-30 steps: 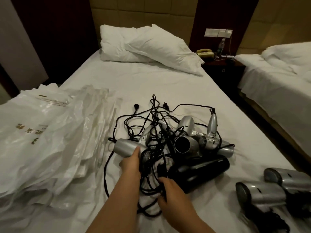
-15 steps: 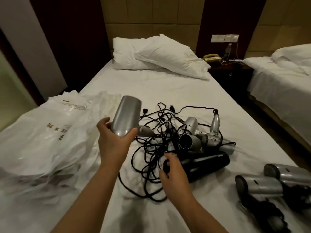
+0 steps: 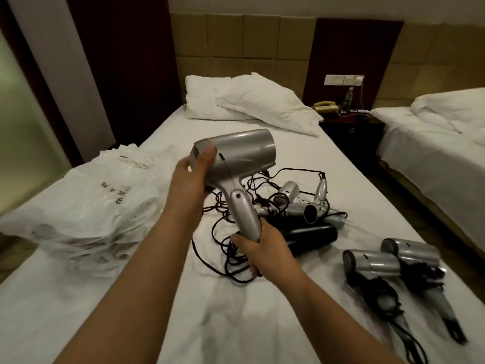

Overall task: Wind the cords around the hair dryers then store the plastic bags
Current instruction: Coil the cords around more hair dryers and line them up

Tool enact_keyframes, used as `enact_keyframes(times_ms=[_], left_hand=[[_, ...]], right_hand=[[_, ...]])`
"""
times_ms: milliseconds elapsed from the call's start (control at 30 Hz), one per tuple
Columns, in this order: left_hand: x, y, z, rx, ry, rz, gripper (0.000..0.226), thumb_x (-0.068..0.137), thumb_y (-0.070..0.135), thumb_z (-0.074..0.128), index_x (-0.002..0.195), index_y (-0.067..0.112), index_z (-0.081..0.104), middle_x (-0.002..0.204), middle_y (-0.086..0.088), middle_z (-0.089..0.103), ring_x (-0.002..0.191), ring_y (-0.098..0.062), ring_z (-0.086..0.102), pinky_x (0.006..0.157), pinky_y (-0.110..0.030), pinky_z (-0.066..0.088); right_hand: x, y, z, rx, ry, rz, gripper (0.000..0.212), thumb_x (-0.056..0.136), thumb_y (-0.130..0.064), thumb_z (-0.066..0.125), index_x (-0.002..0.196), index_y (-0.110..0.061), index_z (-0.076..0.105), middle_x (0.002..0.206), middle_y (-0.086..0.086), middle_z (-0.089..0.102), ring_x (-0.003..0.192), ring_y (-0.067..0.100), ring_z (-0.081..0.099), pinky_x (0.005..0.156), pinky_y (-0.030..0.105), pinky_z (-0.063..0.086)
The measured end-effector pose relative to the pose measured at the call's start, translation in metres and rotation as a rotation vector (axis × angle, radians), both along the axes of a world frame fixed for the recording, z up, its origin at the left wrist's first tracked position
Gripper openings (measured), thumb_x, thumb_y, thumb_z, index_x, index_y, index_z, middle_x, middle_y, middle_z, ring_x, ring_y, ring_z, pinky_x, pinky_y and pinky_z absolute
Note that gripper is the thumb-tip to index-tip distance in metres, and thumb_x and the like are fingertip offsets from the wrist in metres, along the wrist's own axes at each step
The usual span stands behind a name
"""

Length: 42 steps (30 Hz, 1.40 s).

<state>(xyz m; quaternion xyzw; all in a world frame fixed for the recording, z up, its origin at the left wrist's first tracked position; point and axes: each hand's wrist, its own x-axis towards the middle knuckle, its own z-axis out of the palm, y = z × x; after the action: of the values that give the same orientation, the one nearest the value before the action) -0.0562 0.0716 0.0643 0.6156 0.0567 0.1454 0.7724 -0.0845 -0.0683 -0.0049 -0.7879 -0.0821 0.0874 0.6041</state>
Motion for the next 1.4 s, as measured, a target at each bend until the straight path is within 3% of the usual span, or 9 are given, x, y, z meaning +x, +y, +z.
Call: enact_keyframes(times_ms=[100, 267, 400, 467, 767, 967, 1067, 1167, 1400], left_hand=[[-0.025, -0.033, -0.041, 0.02, 0.146, -0.145, 0.055, 0.068, 0.046, 0.075, 0.106, 0.008, 0.061, 0.09, -0.006, 0.072, 0.087, -0.023, 0.068, 0.075, -0.033, 0.054], [-0.053, -0.053, -0.081, -0.134, 0.277, -0.138, 0.017, 0.087, 0.012, 0.062, 0.103, 0.006, 0.058, 0.084, -0.006, 0.074, 0.082, -0.022, 0.07, 0.075, -0.034, 0.053], [-0.049, -0.037, -0.079, -0.184, 0.22, -0.082, 0.014, 0.088, -0.001, 0.056, 0.093, 0.009, 0.047, 0.063, -0.007, 0.055, 0.049, -0.014, 0.058, 0.055, -0.028, 0.056], [-0.048, -0.022, -0.079, -0.064, 0.21, -0.082, 0.022, 0.087, -0.004, 0.055, 0.093, 0.014, 0.045, 0.067, -0.007, 0.048, 0.041, -0.011, 0.046, 0.042, -0.025, 0.046], [-0.086, -0.018, -0.107, 0.309, 0.244, -0.186, 0.028, 0.088, 0.011, 0.061, 0.11, 0.022, 0.048, 0.07, -0.009, 0.05, 0.045, -0.016, 0.041, 0.041, -0.026, 0.035], [-0.104, -0.027, -0.105, 0.427, 0.202, -0.227, 0.024, 0.087, 0.034, 0.062, 0.107, 0.03, 0.049, 0.07, -0.003, 0.053, 0.043, -0.013, 0.042, 0.042, -0.025, 0.036], [-0.108, -0.02, -0.099, 0.564, 0.2, -0.231, 0.038, 0.073, 0.04, 0.073, 0.101, 0.039, 0.048, 0.072, 0.007, 0.056, 0.044, -0.004, 0.047, 0.046, -0.02, 0.038], [-0.113, -0.017, -0.1, 0.657, 0.199, -0.259, 0.049, 0.07, 0.03, 0.08, 0.104, 0.041, 0.047, 0.072, 0.013, 0.056, 0.051, 0.0, 0.053, 0.05, -0.017, 0.039], [-0.118, -0.012, -0.101, 0.647, 0.236, -0.376, 0.042, 0.069, 0.018, 0.074, 0.101, 0.033, 0.052, 0.072, 0.006, 0.055, 0.049, -0.002, 0.049, 0.048, -0.019, 0.041]], right_hand=[[-0.009, 0.006, 0.001, -0.056, -0.028, -0.101, 0.013, 0.084, -0.019, 0.061, 0.095, -0.021, 0.054, 0.067, 0.002, 0.056, 0.042, 0.01, 0.048, 0.041, 0.023, 0.038], [-0.034, -0.006, -0.018, -0.046, 0.077, 0.122, 0.046, 0.083, -0.006, 0.059, 0.124, -0.022, 0.045, 0.085, 0.005, 0.062, 0.062, 0.019, 0.062, 0.053, 0.03, 0.053], [-0.052, -0.027, -0.043, -0.274, 0.128, 0.407, 0.008, 0.087, -0.022, 0.063, 0.084, -0.022, 0.056, 0.068, -0.004, 0.058, 0.054, 0.008, 0.052, 0.061, 0.025, 0.047], [-0.054, -0.041, -0.049, -0.488, 0.078, 0.487, 0.024, 0.089, -0.033, 0.059, 0.068, -0.026, 0.054, 0.06, -0.009, 0.053, 0.057, 0.002, 0.049, 0.059, 0.016, 0.04], [-0.023, -0.077, 0.002, -1.046, -0.312, 0.572, 0.036, 0.088, -0.044, 0.059, 0.063, -0.025, 0.041, 0.065, -0.006, 0.044, 0.07, 0.012, 0.044, 0.062, 0.027, 0.031], [-0.013, -0.073, 0.041, -1.286, -0.71, 0.475, 0.033, 0.082, -0.058, 0.055, 0.088, -0.026, 0.055, 0.081, -0.008, 0.054, 0.093, 0.017, 0.055, 0.107, 0.033, 0.023], [0.002, -0.076, 0.037, -1.154, -1.047, 0.185, 0.057, 0.065, -0.069, 0.056, 0.081, -0.015, 0.054, 0.064, 0.004, 0.062, 0.061, 0.023, 0.062, 0.09, 0.045, 0.043], [0.006, -0.074, 0.037, -0.995, -1.088, 0.069, 0.059, 0.06, -0.07, 0.047, 0.082, -0.016, 0.042, 0.054, 0.001, 0.057, 0.044, 0.025, 0.054, 0.072, 0.039, 0.045], [-0.003, -0.062, 0.043, -0.858, -0.883, 0.142, 0.101, 0.057, -0.063, 0.076, 0.138, -0.019, 0.035, 0.12, 0.005, 0.055, 0.096, 0.028, 0.06, 0.093, 0.037, 0.037]])
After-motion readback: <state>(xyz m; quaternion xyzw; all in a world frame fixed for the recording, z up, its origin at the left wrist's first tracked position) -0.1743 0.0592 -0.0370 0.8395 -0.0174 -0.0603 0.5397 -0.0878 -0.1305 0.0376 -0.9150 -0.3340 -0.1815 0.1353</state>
